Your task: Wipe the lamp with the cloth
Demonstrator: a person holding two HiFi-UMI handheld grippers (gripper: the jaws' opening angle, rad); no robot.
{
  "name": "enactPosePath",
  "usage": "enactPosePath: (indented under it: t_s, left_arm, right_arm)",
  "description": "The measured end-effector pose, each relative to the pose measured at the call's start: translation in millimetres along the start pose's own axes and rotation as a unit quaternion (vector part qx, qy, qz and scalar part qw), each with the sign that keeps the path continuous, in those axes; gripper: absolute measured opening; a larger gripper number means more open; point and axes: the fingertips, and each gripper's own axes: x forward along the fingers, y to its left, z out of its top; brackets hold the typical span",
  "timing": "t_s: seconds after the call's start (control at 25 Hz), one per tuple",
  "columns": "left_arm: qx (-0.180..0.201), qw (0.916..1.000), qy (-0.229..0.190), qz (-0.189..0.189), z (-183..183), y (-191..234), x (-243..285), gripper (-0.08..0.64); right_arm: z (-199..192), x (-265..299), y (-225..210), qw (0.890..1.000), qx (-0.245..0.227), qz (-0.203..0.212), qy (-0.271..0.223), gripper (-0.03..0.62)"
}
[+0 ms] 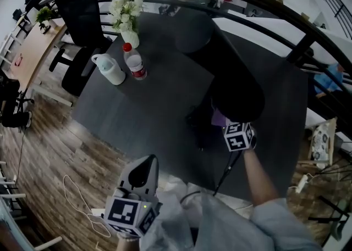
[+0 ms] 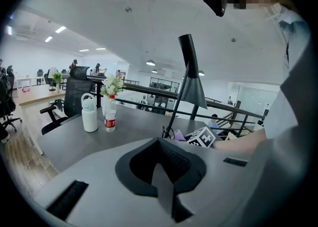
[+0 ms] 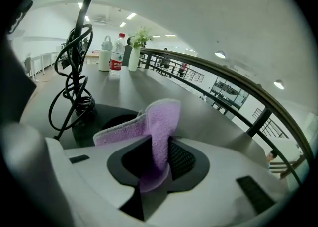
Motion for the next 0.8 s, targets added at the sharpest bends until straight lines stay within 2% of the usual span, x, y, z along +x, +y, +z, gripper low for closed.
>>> enactPosePath:
  t_s: [0.28, 0.52, 0.8]
  left_arm:
    - [0.013, 0.9995, -0.002, -0.027, 3.3, -7.9, 3.9, 0.009]
    - [0.022, 0.9987, -0.01, -0.045, 10.3, -10.5, 7.3, 0.009]
    - [0.03, 0.9976, -0.01, -0.062, 16.7, -14.4, 11.3, 0.009]
  right_arm:
    - [-19.5, -18.5, -3.5, 0.996, 0.082, -0.024, 0.009, 0.089]
    - [-27.0, -36.5, 10.5, 0.991, 0.13, -0.021, 0.007, 0.089]
    - [-34.7, -55.3, 42.1, 0.989, 0.147, 0.002, 0.015, 0.089]
